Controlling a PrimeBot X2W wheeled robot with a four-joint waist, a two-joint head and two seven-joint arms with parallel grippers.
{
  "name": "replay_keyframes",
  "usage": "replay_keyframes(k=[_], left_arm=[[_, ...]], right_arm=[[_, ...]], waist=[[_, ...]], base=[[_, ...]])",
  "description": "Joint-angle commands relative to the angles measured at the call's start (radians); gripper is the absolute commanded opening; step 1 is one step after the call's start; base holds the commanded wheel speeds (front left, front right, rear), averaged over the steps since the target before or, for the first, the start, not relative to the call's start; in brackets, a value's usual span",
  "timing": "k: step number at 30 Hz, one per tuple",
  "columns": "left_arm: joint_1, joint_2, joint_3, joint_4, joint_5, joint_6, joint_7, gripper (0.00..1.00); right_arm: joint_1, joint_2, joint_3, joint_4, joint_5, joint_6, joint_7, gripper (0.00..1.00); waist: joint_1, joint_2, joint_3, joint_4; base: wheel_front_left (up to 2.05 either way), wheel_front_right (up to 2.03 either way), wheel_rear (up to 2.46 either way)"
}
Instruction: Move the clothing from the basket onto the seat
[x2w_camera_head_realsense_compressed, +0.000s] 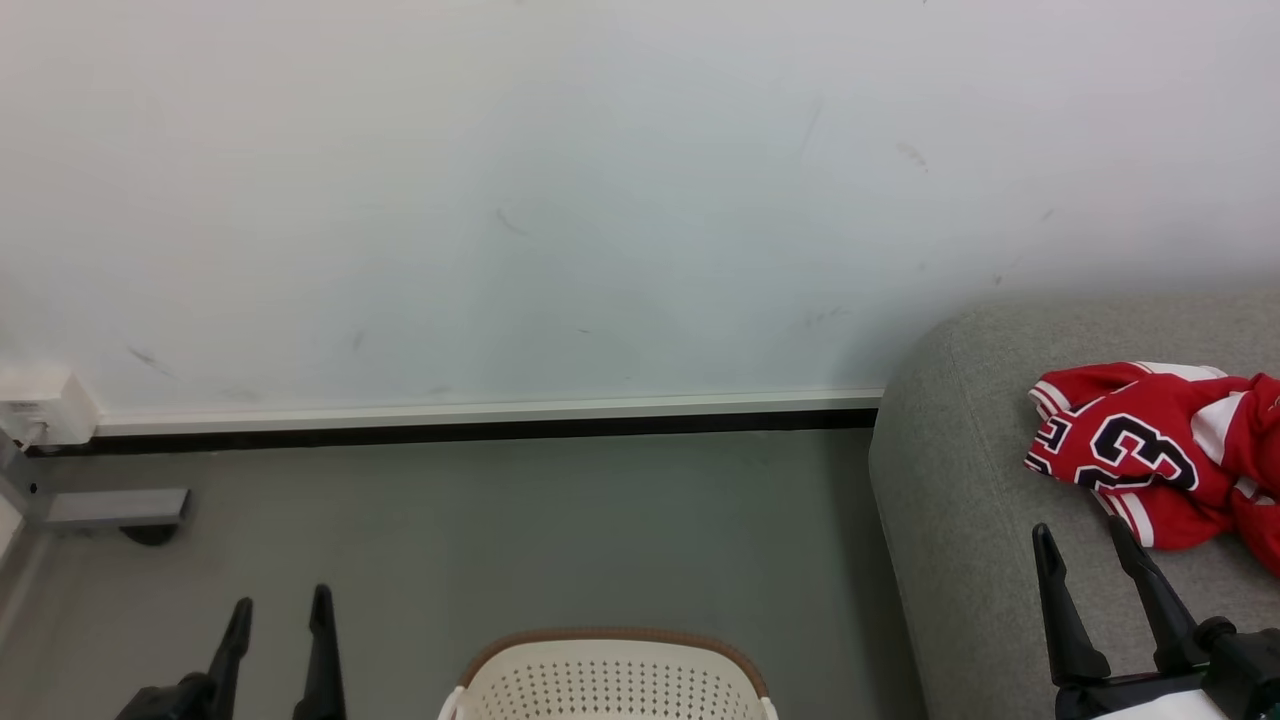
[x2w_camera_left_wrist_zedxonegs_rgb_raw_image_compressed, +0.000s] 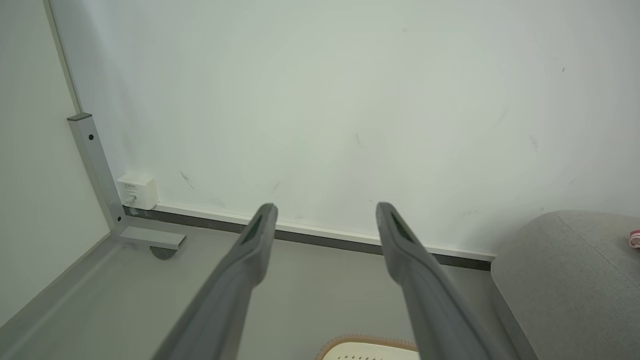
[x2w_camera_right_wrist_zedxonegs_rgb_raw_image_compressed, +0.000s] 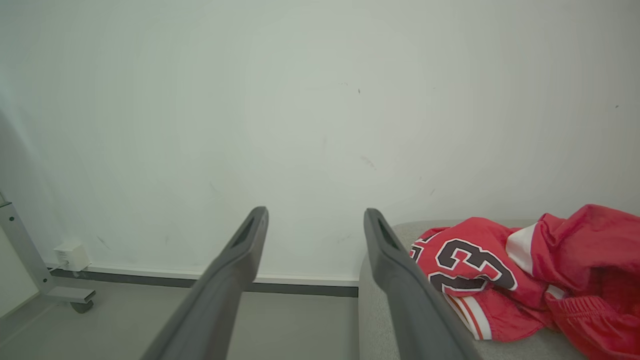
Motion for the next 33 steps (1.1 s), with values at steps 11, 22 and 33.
replay_keyframes(k=[11,22,33], left_arm=[[-0.001,-0.02,0.026,0.02,0.01,-0.04,0.0,0.0],[-0.011,-0.034,0.035,0.057,-0.135,-0.045,0.05,0.0],[-0.021,-0.033,0.027,0.039,-0.332,-0.053,0.094,0.0]], right_arm=[[0.0,0.0,0.006,0.011,0.001,0.0,0.0,0.0],[0.01,0.015,-0.011,0.039,0.134,0.0,0.041,0.0],[-0.001,0.028,-0.042,0.04,0.308,0.0,0.092,0.0]], waist=[[0.0,0.0,-0.003,-0.01],[0.0,0.0,0.0,-0.01],[0.0,0.0,0.004,-0.011]], base=[[0.0,0.0,0.0],[0.0,0.0,0.0],[0.0,0.0,0.0]])
